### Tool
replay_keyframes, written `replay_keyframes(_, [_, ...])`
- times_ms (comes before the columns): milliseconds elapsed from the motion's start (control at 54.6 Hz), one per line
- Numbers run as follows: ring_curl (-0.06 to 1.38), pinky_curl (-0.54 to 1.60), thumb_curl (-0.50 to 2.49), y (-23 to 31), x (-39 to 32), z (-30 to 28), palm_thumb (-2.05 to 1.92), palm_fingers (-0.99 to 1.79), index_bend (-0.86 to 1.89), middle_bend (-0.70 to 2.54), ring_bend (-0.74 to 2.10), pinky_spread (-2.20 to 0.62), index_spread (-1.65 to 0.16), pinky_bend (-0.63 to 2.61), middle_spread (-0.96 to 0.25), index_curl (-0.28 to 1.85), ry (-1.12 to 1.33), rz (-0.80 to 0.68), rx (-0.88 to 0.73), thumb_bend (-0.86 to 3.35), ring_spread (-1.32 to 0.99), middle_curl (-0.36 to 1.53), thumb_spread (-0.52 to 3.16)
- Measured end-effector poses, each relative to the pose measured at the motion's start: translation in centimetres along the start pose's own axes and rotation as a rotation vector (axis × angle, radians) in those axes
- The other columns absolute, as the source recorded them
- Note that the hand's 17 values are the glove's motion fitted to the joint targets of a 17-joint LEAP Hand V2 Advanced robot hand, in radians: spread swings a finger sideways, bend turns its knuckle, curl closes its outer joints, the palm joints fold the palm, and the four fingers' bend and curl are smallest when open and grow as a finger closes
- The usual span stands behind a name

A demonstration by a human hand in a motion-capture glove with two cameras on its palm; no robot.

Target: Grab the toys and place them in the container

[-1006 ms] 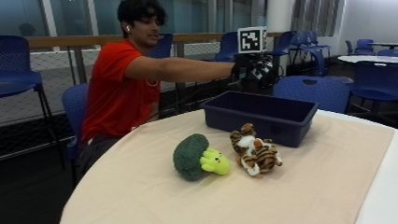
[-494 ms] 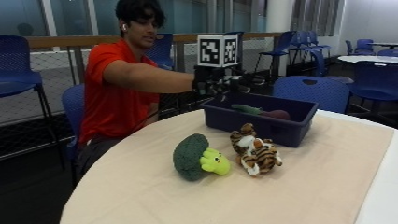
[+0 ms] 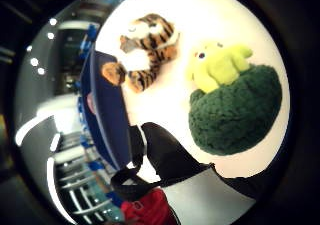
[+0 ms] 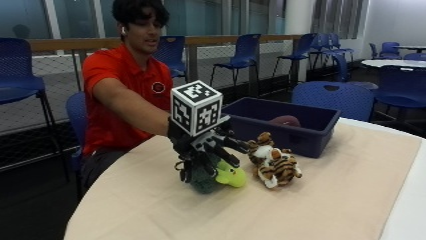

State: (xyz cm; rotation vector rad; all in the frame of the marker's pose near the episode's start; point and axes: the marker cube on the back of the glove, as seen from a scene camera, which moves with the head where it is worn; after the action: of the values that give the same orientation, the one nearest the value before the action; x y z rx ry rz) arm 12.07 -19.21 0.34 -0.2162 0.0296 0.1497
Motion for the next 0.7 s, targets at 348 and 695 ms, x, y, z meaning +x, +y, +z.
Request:
replay_keyframes(348, [0.28,0.4,0.27,-0.6,-0.8,5.1,0.04,-0.2,-0.02,0.13,0.35,0.09,-0.32,1.35,-0.02,0.11,0.159,-0.019,-0.17,0.0,0.07,0.21,1.1])
replay_keyframes(695, [0.44,0.33,0.33,0.1,-2.2,5.2,0.25,0.27,0.22,0.27,0.9,-0.17,-0.43,1.22,-0.14,0.11,0.203,-0.126,-0.016,0.12,-0.23,0.3,1.46])
